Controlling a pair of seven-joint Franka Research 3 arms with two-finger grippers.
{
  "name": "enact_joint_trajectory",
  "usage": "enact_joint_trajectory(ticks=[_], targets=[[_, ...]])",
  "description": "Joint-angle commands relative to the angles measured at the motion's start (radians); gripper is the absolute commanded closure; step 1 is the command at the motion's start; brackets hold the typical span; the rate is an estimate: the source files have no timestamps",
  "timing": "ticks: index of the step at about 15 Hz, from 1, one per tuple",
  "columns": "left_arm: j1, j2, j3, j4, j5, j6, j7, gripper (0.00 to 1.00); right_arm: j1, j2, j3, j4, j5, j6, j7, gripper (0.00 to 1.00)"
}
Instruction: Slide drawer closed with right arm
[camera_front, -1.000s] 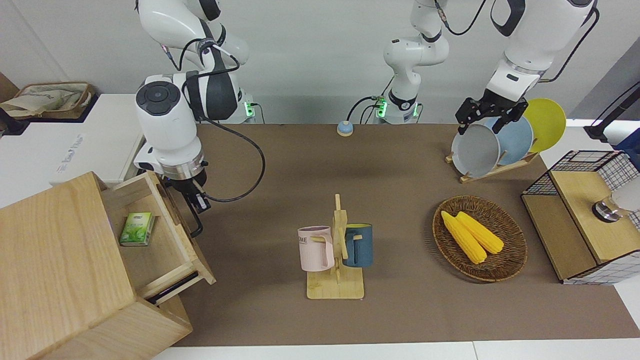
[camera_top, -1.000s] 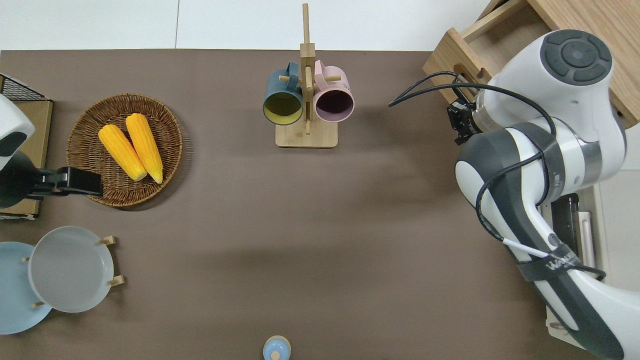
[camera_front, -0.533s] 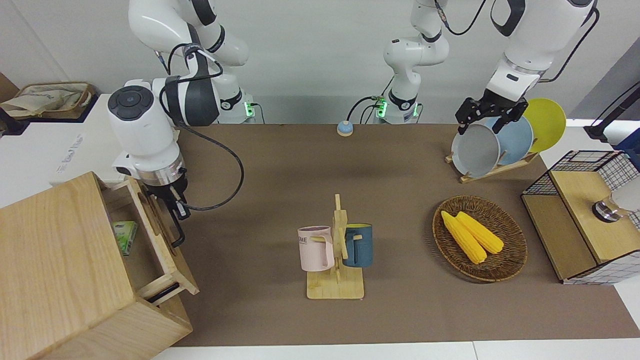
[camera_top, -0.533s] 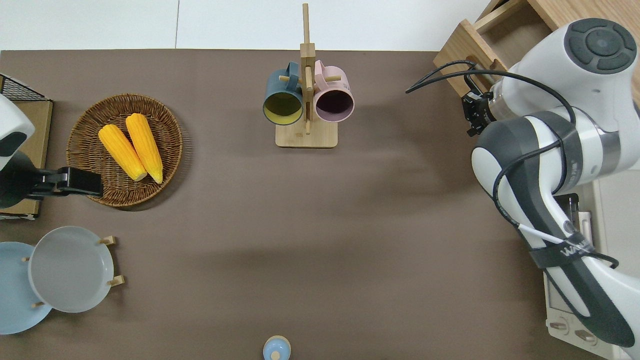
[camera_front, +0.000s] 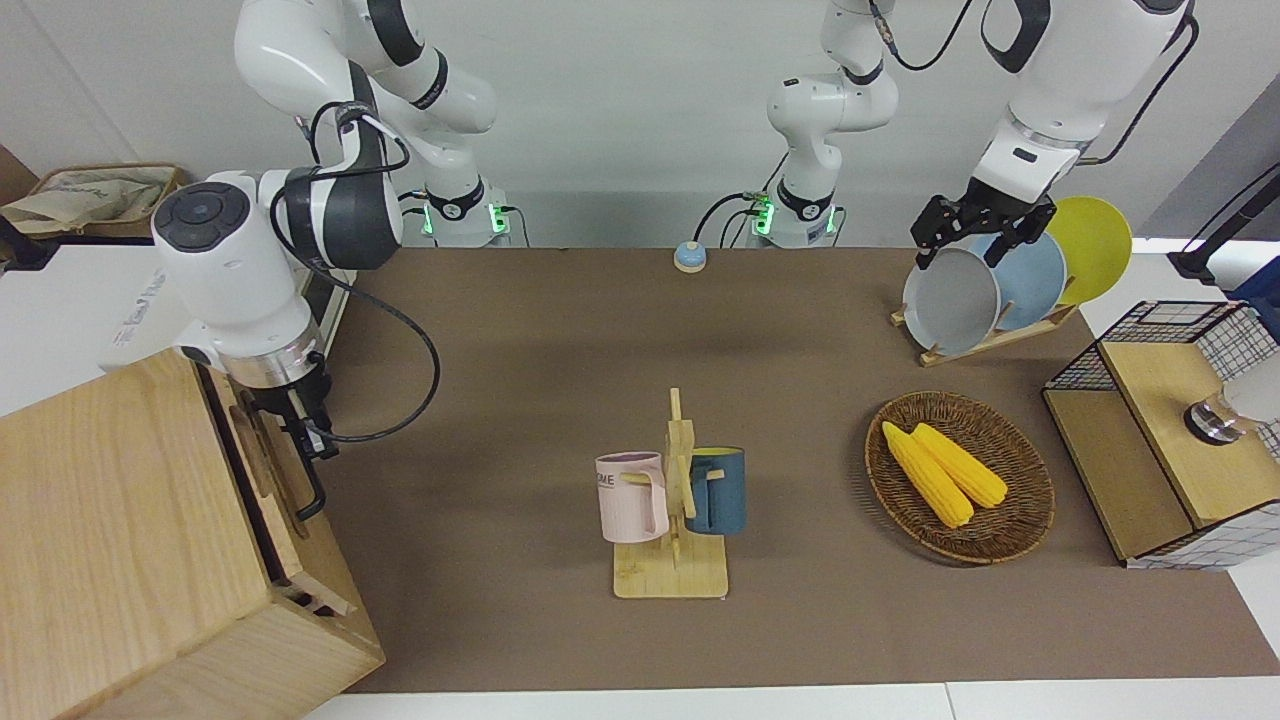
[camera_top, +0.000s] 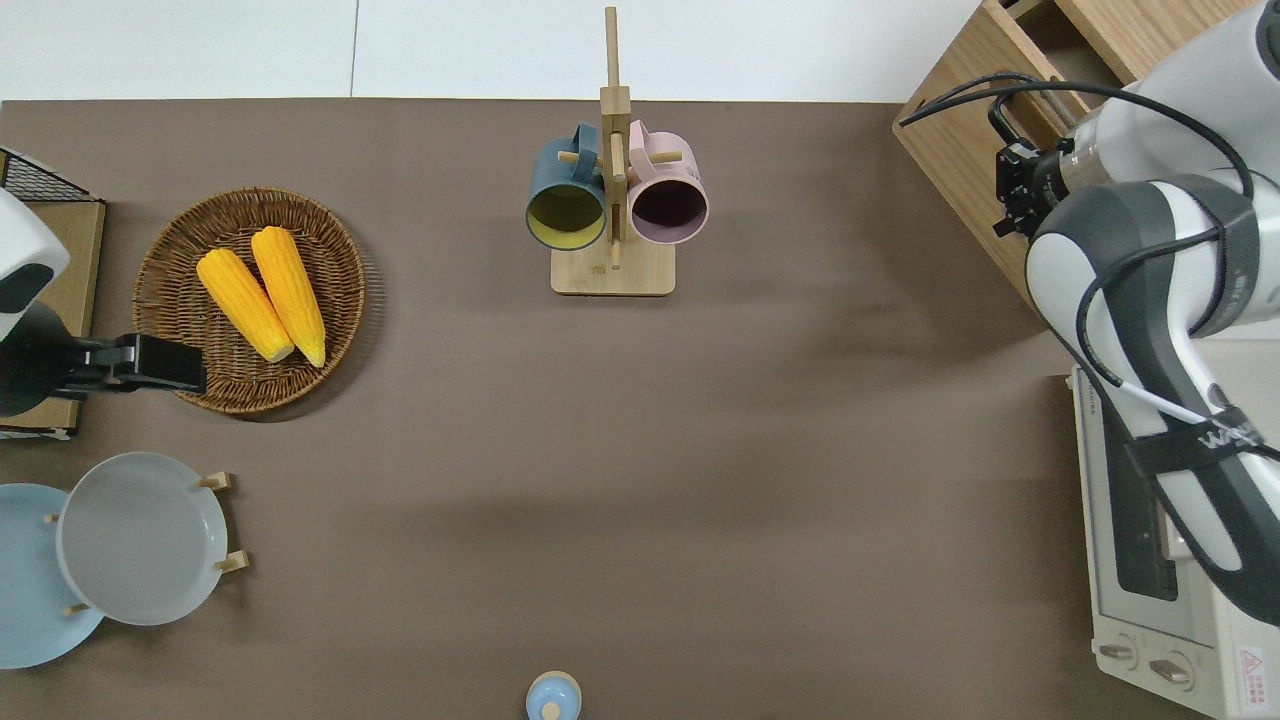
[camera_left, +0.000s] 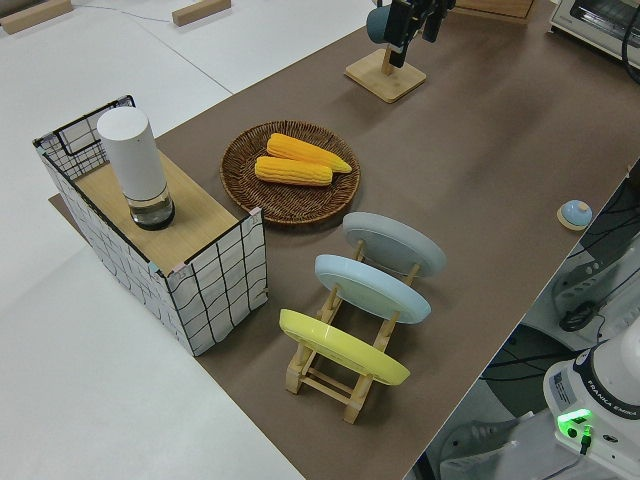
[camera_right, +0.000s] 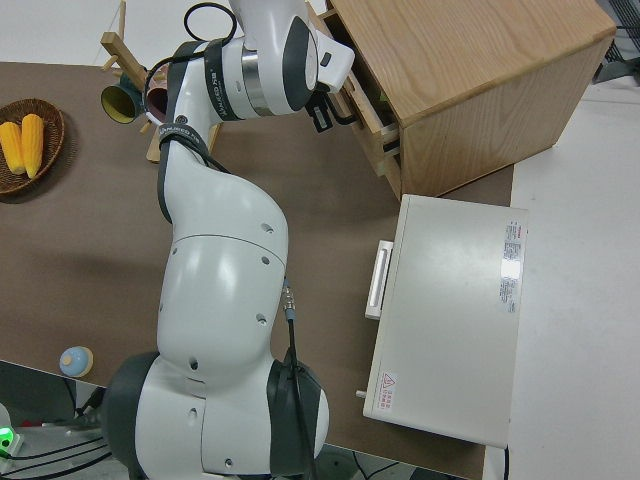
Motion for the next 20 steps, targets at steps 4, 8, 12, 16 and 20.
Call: enact_joint_trajectory(ticks=[4, 8, 12, 16, 20], targets=[[-0.005, -0.007, 0.004, 0.001, 0.013, -0.006, 0.005, 0.0, -0.067, 0.062, 0.02, 0.039, -0.049, 0.073, -0.081, 1.0], [-0.005, -0.007, 0.002, 0.001, 0.013, -0.005, 0.005, 0.0, -0.079, 0.062, 0.017, 0.039, -0.049, 0.091, -0.084, 1.0], [-0.006, -0.007, 0.004, 0.001, 0.013, -0.005, 0.005, 0.0, -0.086, 0.059, 0.023, 0.039, -0.047, 0.085, -0.107, 1.0], [-0.005, -0.009, 0.004, 0.001, 0.013, -0.005, 0.005, 0.0, -0.076, 0.008, 0.027, 0.027, -0.043, 0.077, -0.109, 1.0], [-0.006, -0.009, 0.002, 0.001, 0.013, -0.005, 0.005, 0.0, -0.063, -0.075, 0.033, -0.057, -0.033, 0.074, -0.199, 1.0]])
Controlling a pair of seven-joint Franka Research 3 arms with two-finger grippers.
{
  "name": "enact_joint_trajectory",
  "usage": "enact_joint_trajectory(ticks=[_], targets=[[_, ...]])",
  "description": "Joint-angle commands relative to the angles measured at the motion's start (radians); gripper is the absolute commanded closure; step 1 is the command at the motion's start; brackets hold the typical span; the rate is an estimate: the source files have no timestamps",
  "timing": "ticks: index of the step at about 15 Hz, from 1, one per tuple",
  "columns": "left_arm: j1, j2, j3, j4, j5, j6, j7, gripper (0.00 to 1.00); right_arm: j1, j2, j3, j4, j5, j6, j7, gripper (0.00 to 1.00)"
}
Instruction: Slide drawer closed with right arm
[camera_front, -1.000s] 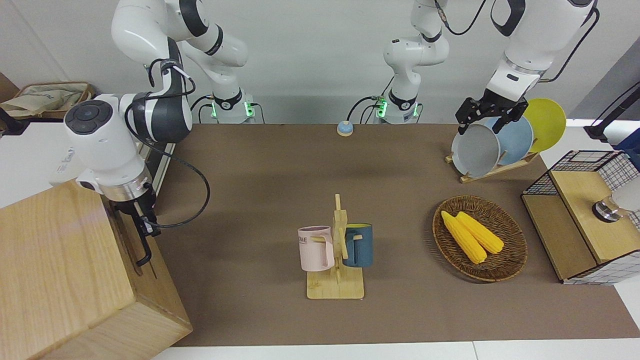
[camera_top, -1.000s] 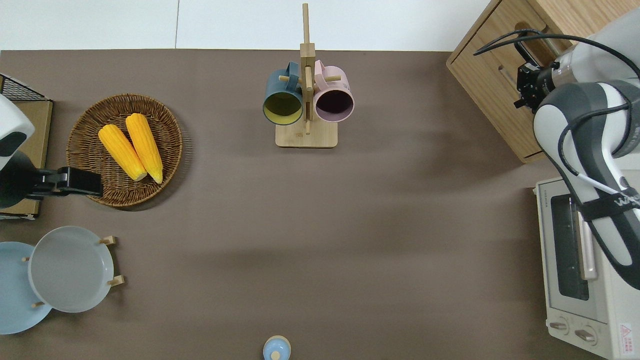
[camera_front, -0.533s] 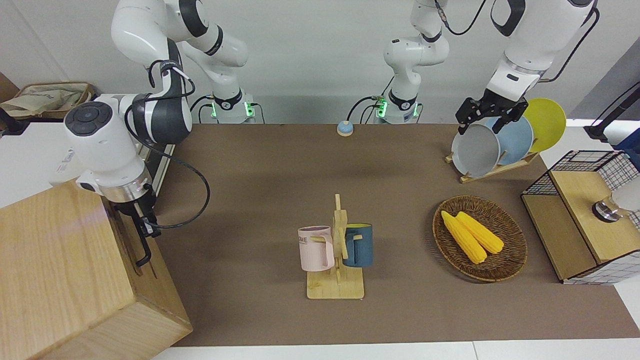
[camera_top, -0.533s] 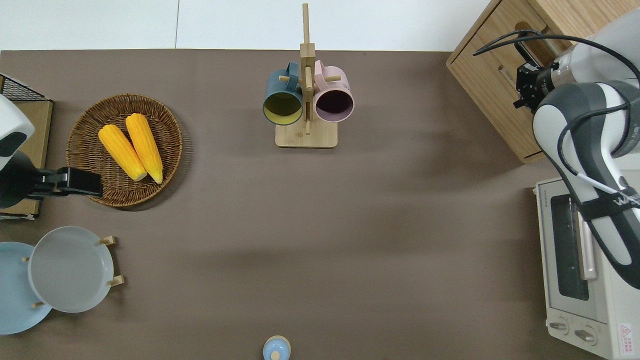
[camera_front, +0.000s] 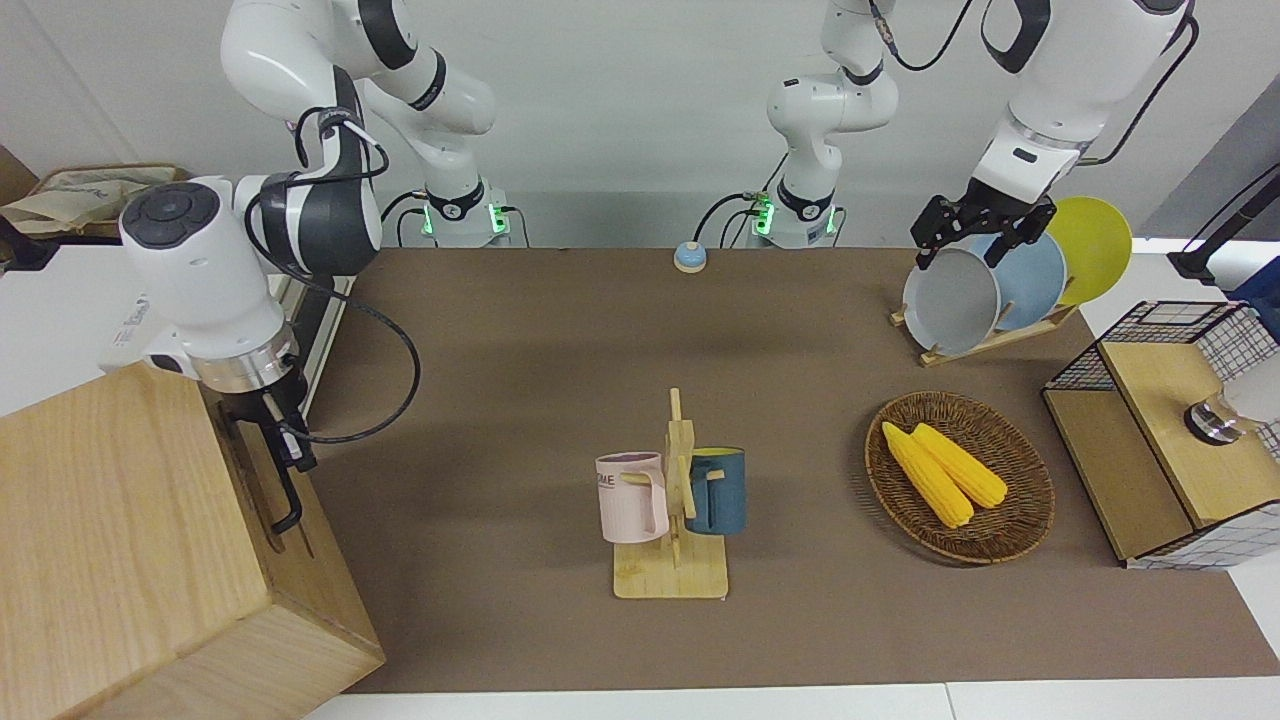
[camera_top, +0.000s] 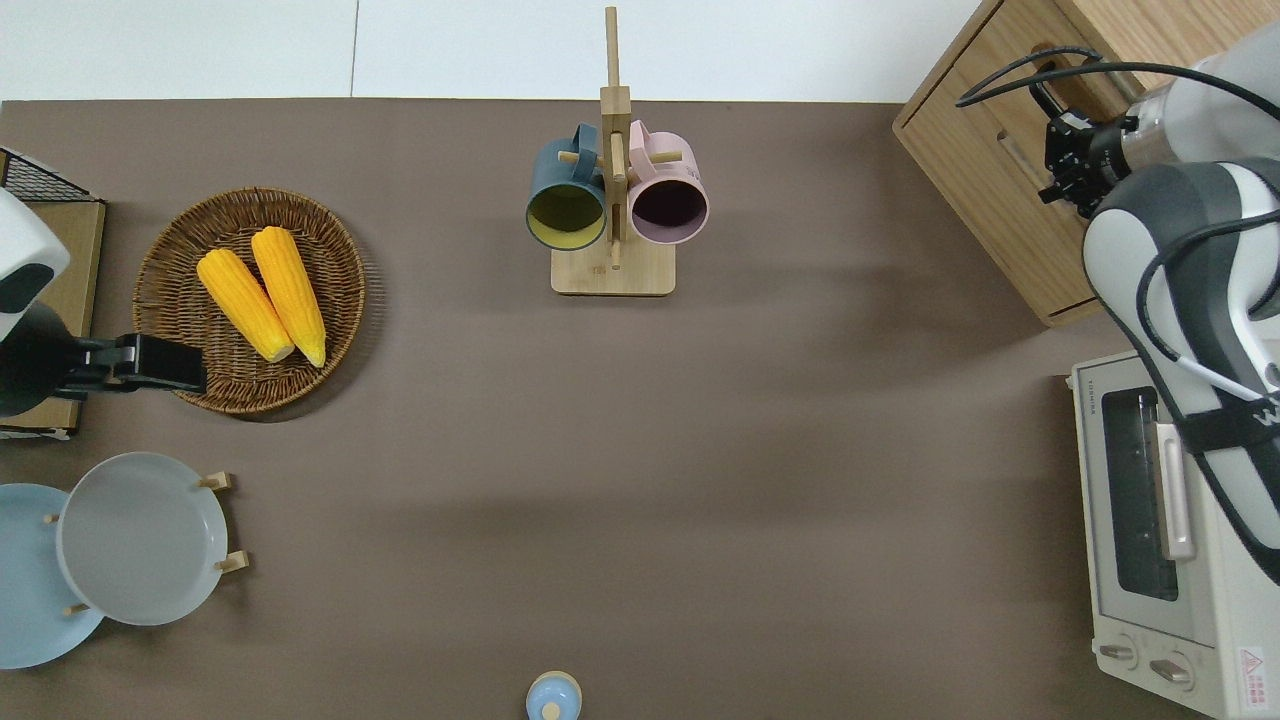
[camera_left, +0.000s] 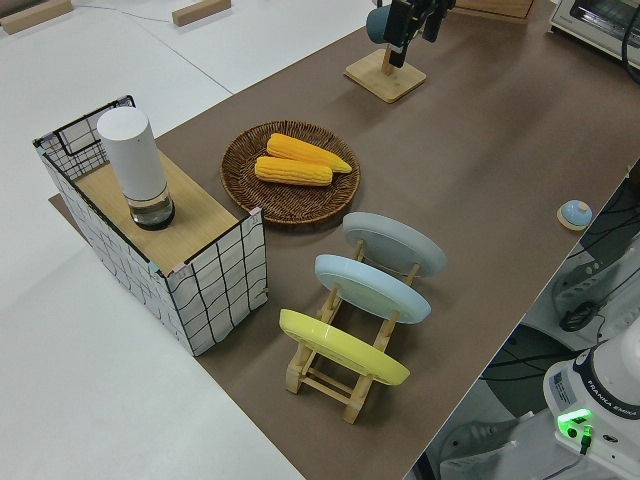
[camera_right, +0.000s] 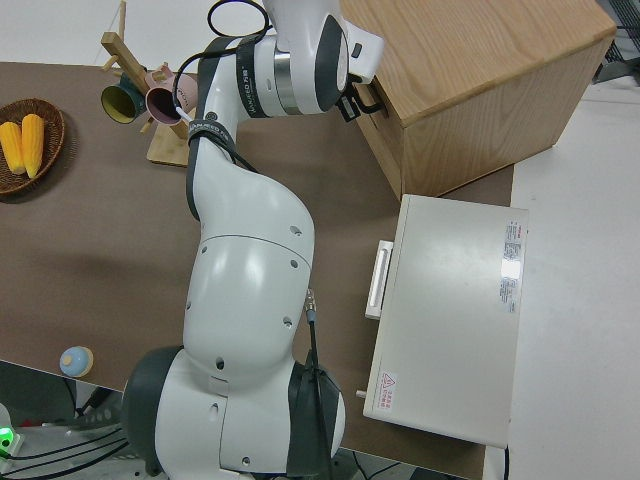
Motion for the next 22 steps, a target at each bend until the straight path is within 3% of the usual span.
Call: enact_joint_trajectory(ticks=[1, 5, 9, 12, 13, 15, 16, 19, 22], targets=[[-0.006, -0.007, 0.004, 0.001, 0.013, -0.005, 0.006, 0.0, -0.012, -0.097, 0.008, -0.095, -0.019, 0.024, -0.147, 1.0], [-0.006, -0.009, 0.002, 0.001, 0.013, -0.005, 0.005, 0.0, 0.008, -0.184, 0.007, -0.178, 0.024, -0.006, -0.368, 1.0], [-0.006, -0.009, 0.004, 0.001, 0.013, -0.005, 0.006, 0.0, 0.025, -0.249, -0.028, -0.188, 0.084, -0.133, -0.719, 0.994], [-0.005, -0.007, 0.002, 0.001, 0.013, -0.005, 0.005, 0.0, 0.052, -0.307, -0.065, -0.221, 0.101, -0.174, -0.887, 0.75], [-0.006, -0.007, 0.004, 0.001, 0.013, -0.005, 0.006, 0.0, 0.058, -0.324, -0.068, -0.237, 0.103, -0.175, -0.921, 0.602], [-0.005, -0.009, 0.002, 0.001, 0.013, -0.005, 0.006, 0.0, 0.074, -0.35, -0.085, -0.258, 0.103, -0.177, -0.991, 0.087], [-0.005, -0.007, 0.004, 0.001, 0.013, -0.005, 0.006, 0.0, 0.083, -0.369, -0.105, -0.27, 0.113, -0.177, -1.031, 0.016], [-0.006, -0.007, 0.004, 0.001, 0.013, -0.005, 0.005, 0.0, 0.113, -0.419, -0.194, -0.3, 0.234, -0.186, -1.14, 0.013], [-0.006, -0.007, 0.004, 0.001, 0.013, -0.006, 0.005, 0.0, 0.152, -0.464, -0.225, -0.338, 0.262, -0.2, -1.143, 0.013]])
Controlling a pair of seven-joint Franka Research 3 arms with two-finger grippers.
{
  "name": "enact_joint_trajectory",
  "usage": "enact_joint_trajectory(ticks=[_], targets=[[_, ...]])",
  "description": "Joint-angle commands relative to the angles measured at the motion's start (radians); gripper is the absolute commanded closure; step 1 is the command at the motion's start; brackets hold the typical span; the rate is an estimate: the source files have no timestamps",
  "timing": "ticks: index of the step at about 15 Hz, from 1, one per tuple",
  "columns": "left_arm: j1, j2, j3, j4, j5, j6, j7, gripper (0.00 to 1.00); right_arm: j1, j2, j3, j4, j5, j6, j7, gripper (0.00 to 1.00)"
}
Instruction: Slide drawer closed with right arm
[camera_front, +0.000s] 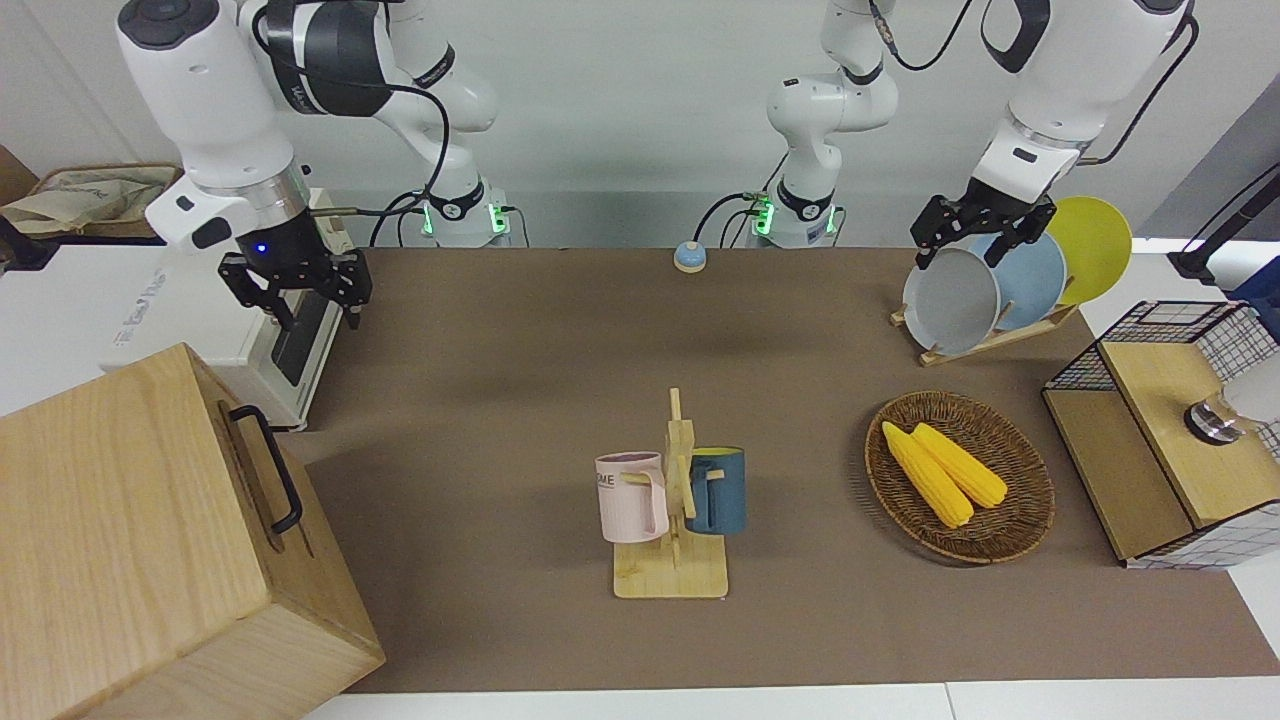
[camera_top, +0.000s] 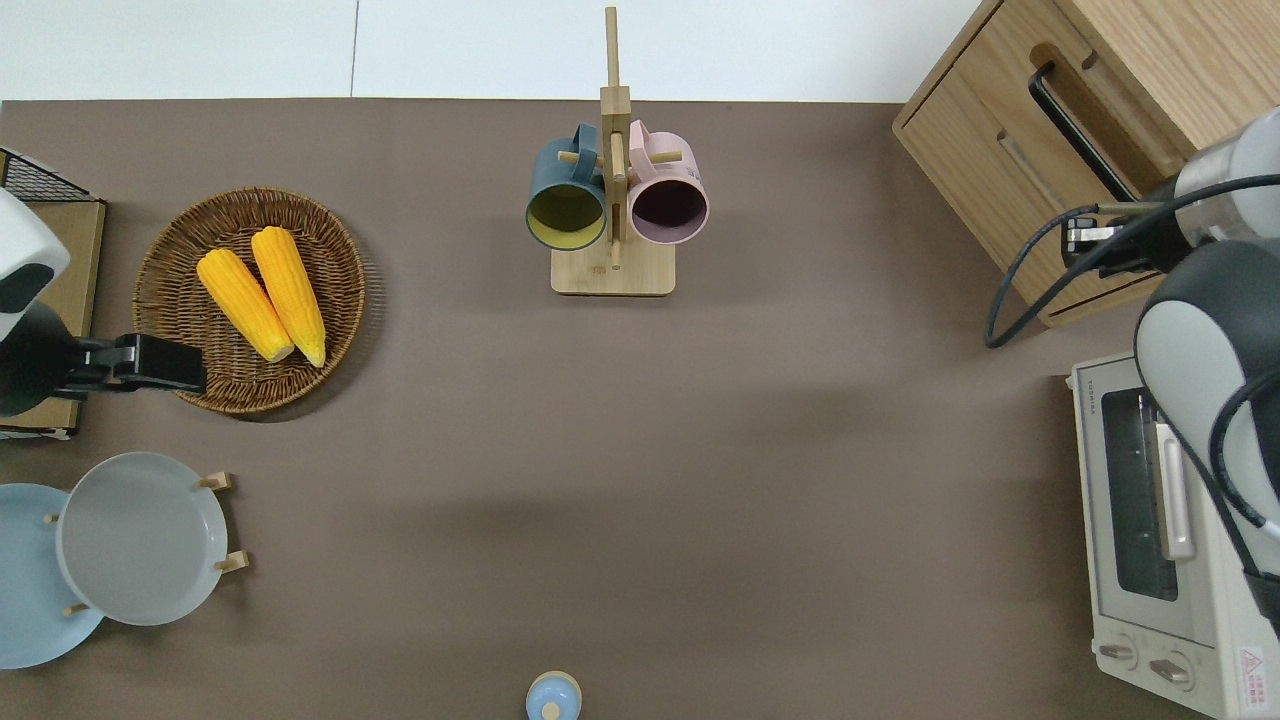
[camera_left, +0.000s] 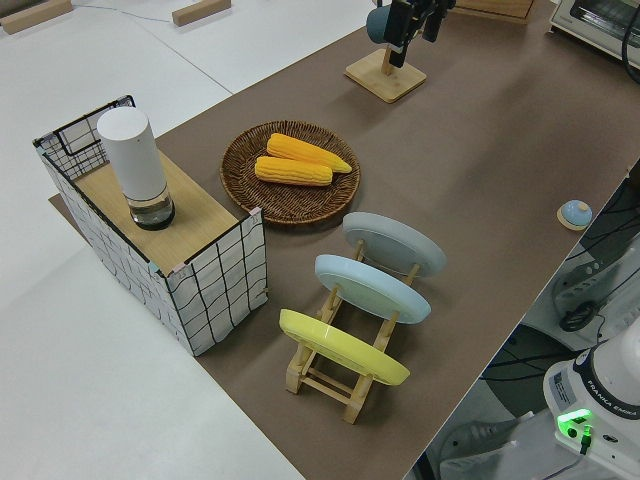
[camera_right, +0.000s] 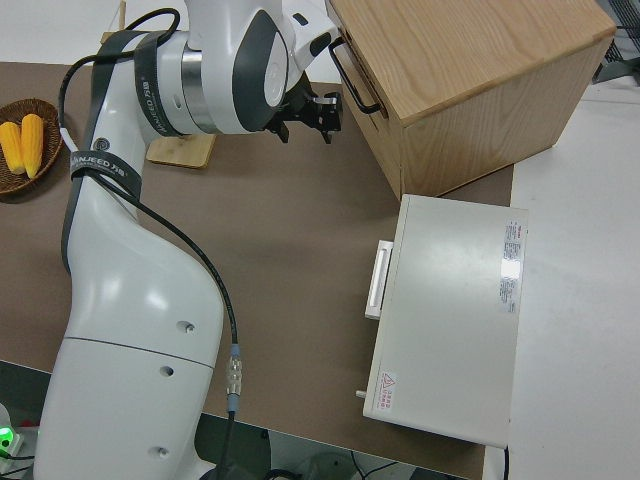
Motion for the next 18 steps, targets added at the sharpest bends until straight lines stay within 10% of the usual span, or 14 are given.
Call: enact_joint_trajectory(ticks=[1, 9, 18], targets=[[-0.006, -0.007, 0.004, 0.001, 0.013, -0.005, 0.006, 0.0, 0.053, -0.089, -0.051, -0.094, 0.06, -0.004, -0.035, 0.013], [-0.005, -0.007, 0.004, 0.001, 0.013, -0.005, 0.005, 0.0, 0.185, -0.179, -0.153, -0.109, 0.094, -0.114, 0.041, 0.013], [-0.005, -0.009, 0.004, 0.001, 0.013, -0.005, 0.005, 0.0, 0.213, -0.218, -0.158, -0.095, 0.085, -0.13, 0.055, 0.013]])
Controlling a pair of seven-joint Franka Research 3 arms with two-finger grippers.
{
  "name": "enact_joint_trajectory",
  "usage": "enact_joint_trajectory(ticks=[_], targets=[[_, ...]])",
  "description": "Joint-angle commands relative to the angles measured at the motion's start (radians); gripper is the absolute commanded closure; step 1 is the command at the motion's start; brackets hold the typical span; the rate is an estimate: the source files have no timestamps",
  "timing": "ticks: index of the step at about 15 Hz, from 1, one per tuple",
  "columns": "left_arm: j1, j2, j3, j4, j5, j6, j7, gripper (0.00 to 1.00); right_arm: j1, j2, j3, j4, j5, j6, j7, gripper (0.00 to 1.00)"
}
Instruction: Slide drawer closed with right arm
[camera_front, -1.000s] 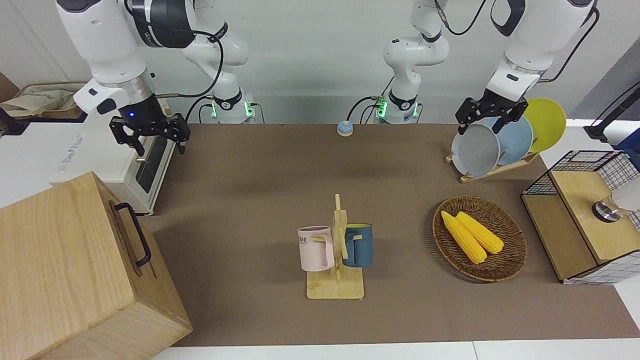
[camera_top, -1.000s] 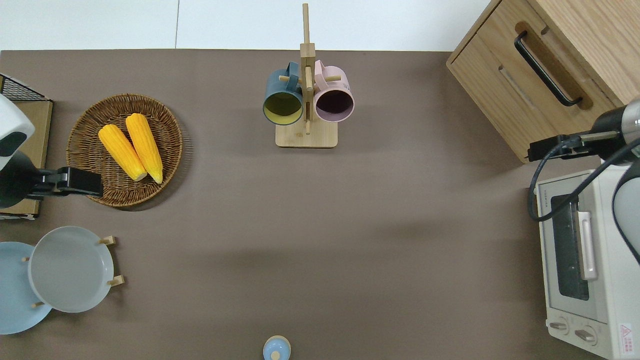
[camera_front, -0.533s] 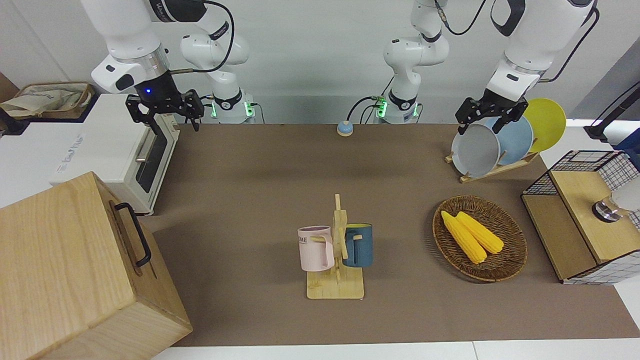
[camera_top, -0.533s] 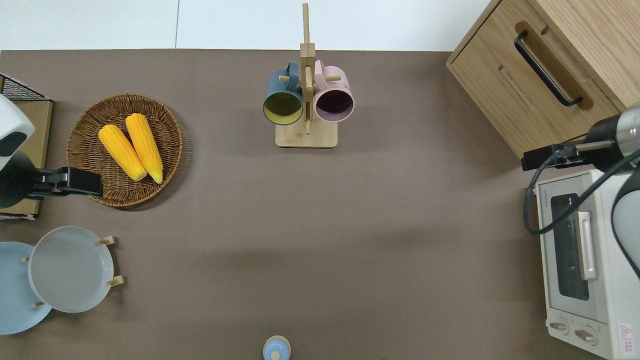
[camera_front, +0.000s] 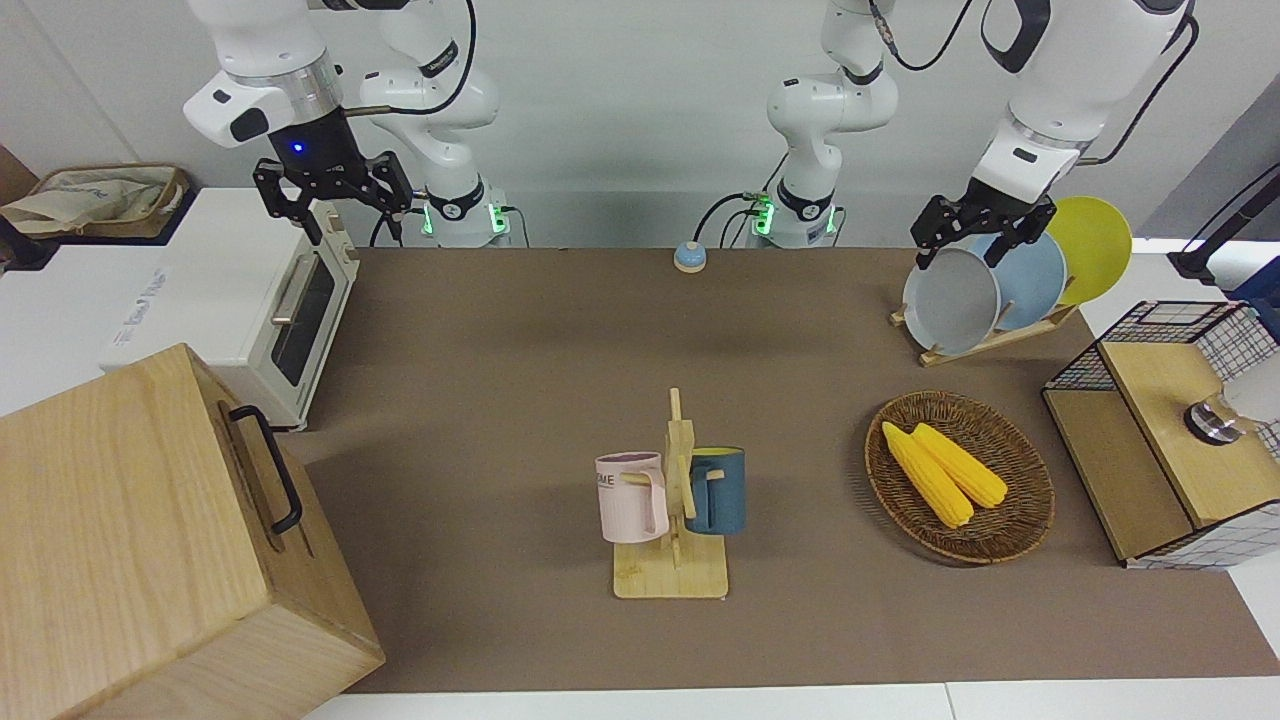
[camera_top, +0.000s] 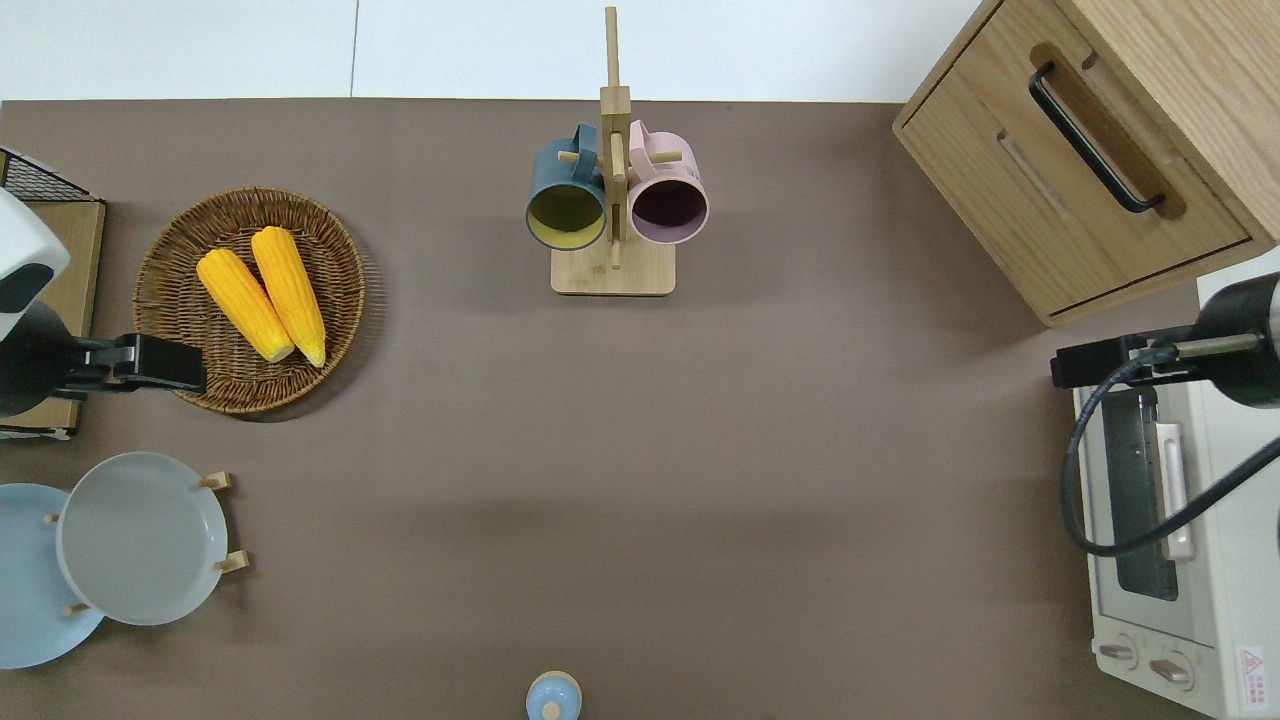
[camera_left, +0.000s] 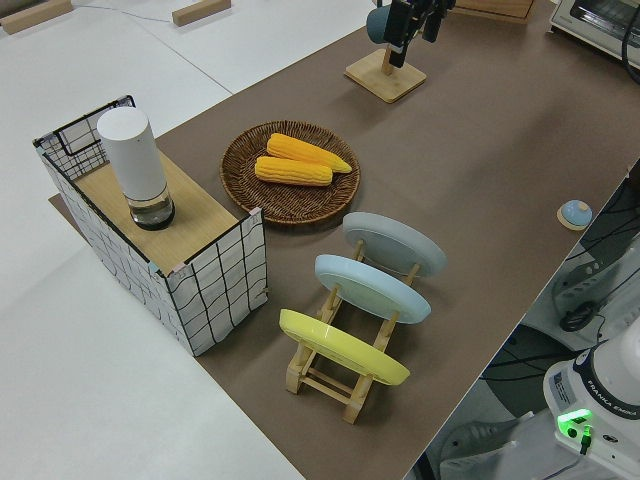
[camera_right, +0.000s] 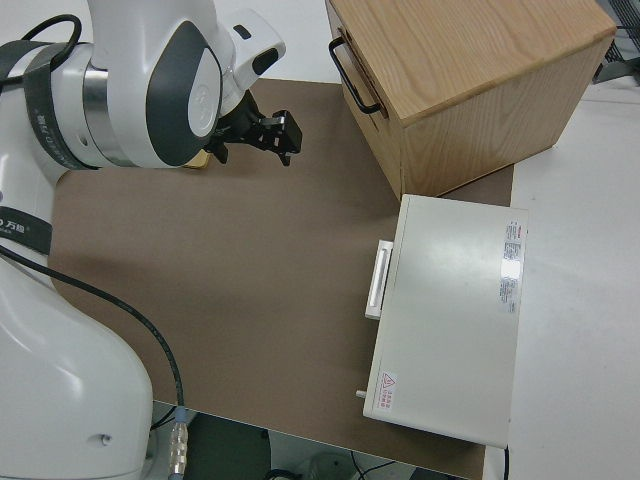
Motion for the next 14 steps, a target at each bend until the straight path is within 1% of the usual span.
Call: enact_joint_trajectory(ticks=[1, 3, 4, 6, 14], targets=[[-0.006, -0.009, 0.002, 0.001, 0.013, -0.005, 0.005, 0.0, 0.032, -0.029, -0.012, -0.018, 0.004, -0.018, 0.009, 0.013], [-0.006, -0.009, 0.002, 0.001, 0.013, -0.005, 0.006, 0.0, 0.041, -0.029, -0.023, -0.018, -0.002, -0.029, 0.003, 0.013], [-0.005, -0.007, 0.004, 0.001, 0.013, -0.005, 0.006, 0.0, 0.044, -0.029, -0.023, -0.016, -0.001, -0.029, 0.002, 0.013], [-0.005, -0.007, 0.002, 0.001, 0.013, -0.005, 0.005, 0.0, 0.046, -0.029, -0.023, -0.001, -0.007, -0.03, 0.002, 0.013], [-0.006, -0.007, 0.002, 0.001, 0.013, -0.005, 0.006, 0.0, 0.052, -0.027, -0.026, 0.002, -0.007, -0.035, 0.003, 0.013]])
